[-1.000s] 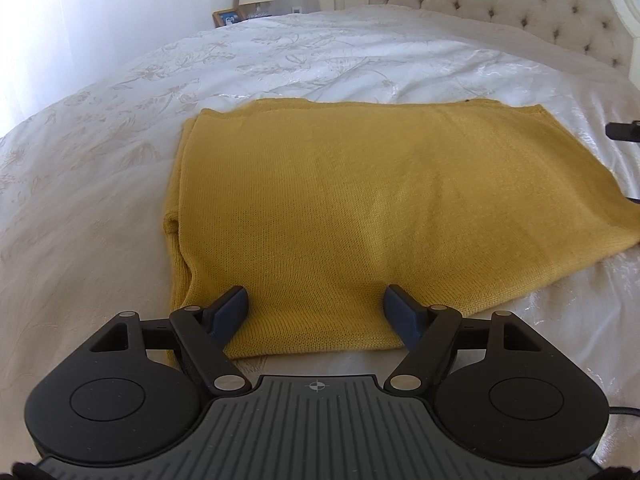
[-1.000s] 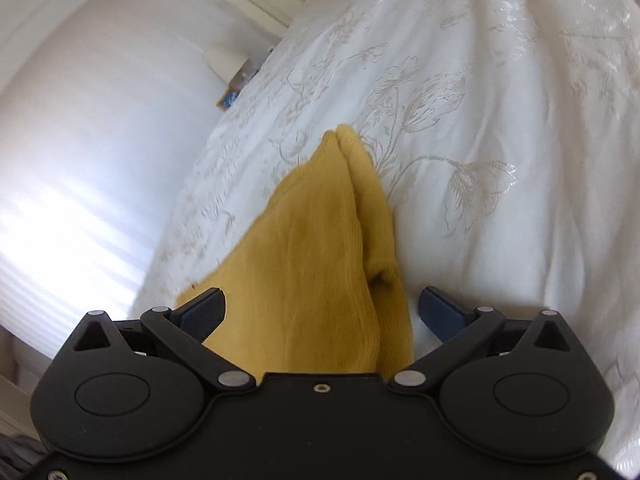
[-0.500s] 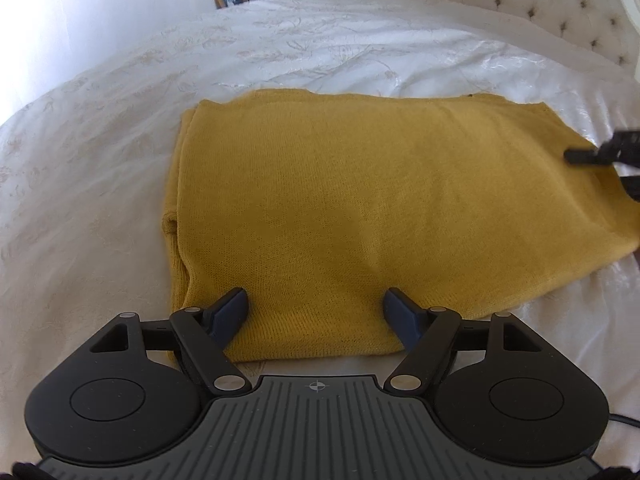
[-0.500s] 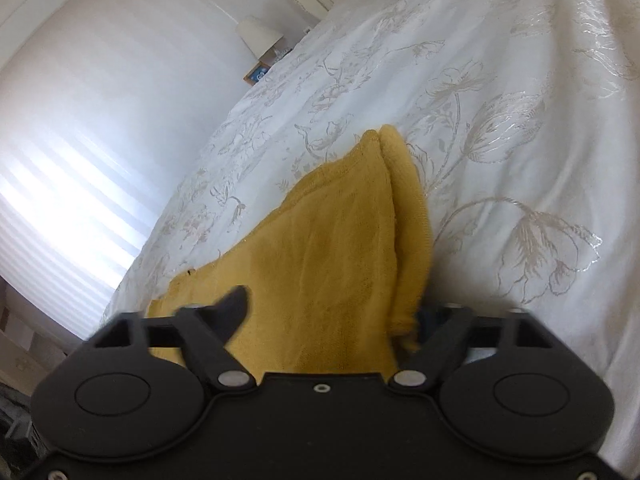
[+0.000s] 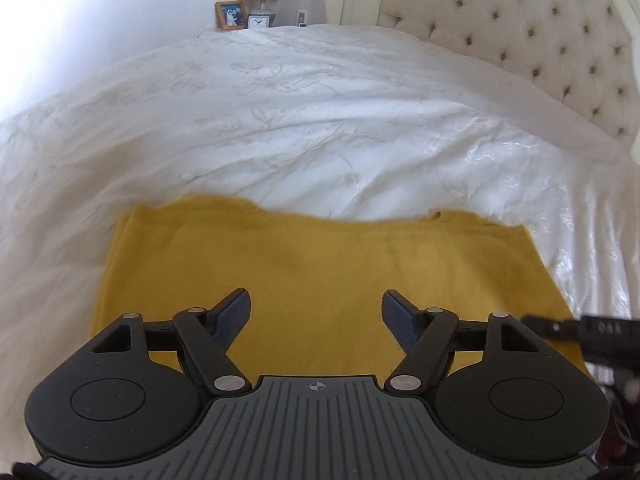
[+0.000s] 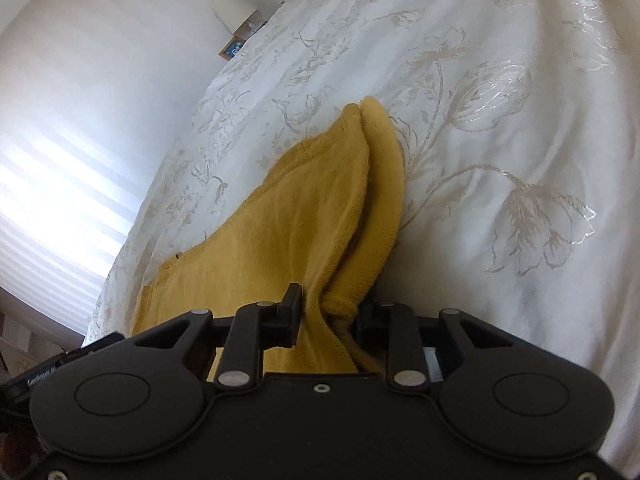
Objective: Fold small clothes
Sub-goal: 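Grasp the sweater's folded edge with the right gripper and lift it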
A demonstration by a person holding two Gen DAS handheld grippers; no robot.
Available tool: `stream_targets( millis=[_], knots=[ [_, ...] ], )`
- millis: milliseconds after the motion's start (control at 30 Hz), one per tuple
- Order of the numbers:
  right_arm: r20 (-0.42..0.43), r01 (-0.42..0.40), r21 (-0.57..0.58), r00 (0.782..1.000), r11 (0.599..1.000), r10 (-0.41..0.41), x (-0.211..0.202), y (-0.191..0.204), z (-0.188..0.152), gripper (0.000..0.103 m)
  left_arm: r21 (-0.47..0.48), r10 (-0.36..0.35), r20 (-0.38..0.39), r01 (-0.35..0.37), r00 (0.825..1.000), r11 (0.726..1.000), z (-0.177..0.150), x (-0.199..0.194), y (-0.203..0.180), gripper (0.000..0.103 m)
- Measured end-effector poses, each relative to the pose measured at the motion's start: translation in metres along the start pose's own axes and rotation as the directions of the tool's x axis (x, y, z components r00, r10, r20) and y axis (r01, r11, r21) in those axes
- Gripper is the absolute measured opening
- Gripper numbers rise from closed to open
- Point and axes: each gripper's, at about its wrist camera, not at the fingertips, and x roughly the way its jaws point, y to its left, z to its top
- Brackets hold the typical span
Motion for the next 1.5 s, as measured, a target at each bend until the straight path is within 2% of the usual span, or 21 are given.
stream_targets(
  millis=[167, 367, 500, 700, 967, 1100, 1167, 1233, 1300, 1367, 1500],
  knots=[
    [0.0, -0.016, 0.036, 1.0, 0.999, 0.016, -0.002, -0.004, 0.0, 0.038, 0.023, 0.08, -0.031, -0.079, 0.996, 0.997, 0.016, 0.039, -0.018, 0.072],
    [-0.005, -0.032, 0.065, 0.999, 0.997, 0.033, -0.002, -0.008, 0.0, 0.039, 0.084, 0.177, -0.114, -0.168, 0.978, 0.982, 0.013, 0.082, -0.023, 0.073],
    [-0.008, -0.047, 0.083, 0.999, 0.995, 0.047, -0.003, -0.012, 0.001, 0.04, 0.139, 0.204, -0.097, -0.19, 0.974, 0.972, 0.009, 0.086, -0.03, 0.074],
    [-0.005, -0.089, 0.108, 0.996, 0.99, 0.09, -0.003, -0.014, 0.001, 0.051, 0.098, 0.148, -0.108, -0.137, 0.983, 0.986, 0.004, 0.065, -0.026, 0.073],
    [0.008, -0.118, 0.129, 0.993, 0.985, 0.118, -0.004, -0.014, -0.001, 0.057, 0.113, 0.075, -0.138, -0.059, 0.988, 0.992, -0.039, 0.025, -0.03, 0.074],
    [0.02, -0.131, 0.131, 0.991, 0.983, 0.13, -0.004, -0.015, -0.002, 0.059, 0.125, 0.038, -0.171, -0.017, 0.984, 0.992, -0.06, 0.014, -0.033, 0.076],
    [0.027, -0.136, 0.124, 0.991, 0.983, 0.134, -0.004, -0.015, -0.003, 0.061, 0.137, 0.035, -0.141, -0.016, 0.989, 0.99, -0.07, 0.01, -0.033, 0.079],
    [0.036, -0.15, 0.12, 0.988, 0.981, 0.147, -0.004, -0.014, -0.004, 0.066, 0.131, 0.032, -0.119, -0.016, 0.992, 0.991, -0.076, 0.008, -0.032, 0.083],
    [0.047, -0.166, 0.116, 0.986, 0.979, 0.162, -0.003, -0.012, -0.006, 0.074, 0.122, 0.028, -0.113, -0.014, 0.993, 0.992, -0.077, 0.01, -0.034, 0.093],
    [0.058, -0.176, 0.098, 0.984, 0.979, 0.171, -0.001, -0.008, -0.008, 0.081, 0.141, 0.037, -0.113, -0.021, 0.993, 0.99, -0.077, 0.014, -0.037, 0.096],
    [0.075, -0.171, 0.074, 0.983, 0.983, 0.165, 0.001, 0.0, -0.009, 0.091, 0.167, 0.052, -0.112, -0.033, 0.992, 0.985, -0.078, 0.015, -0.041, 0.096]
  ],
)
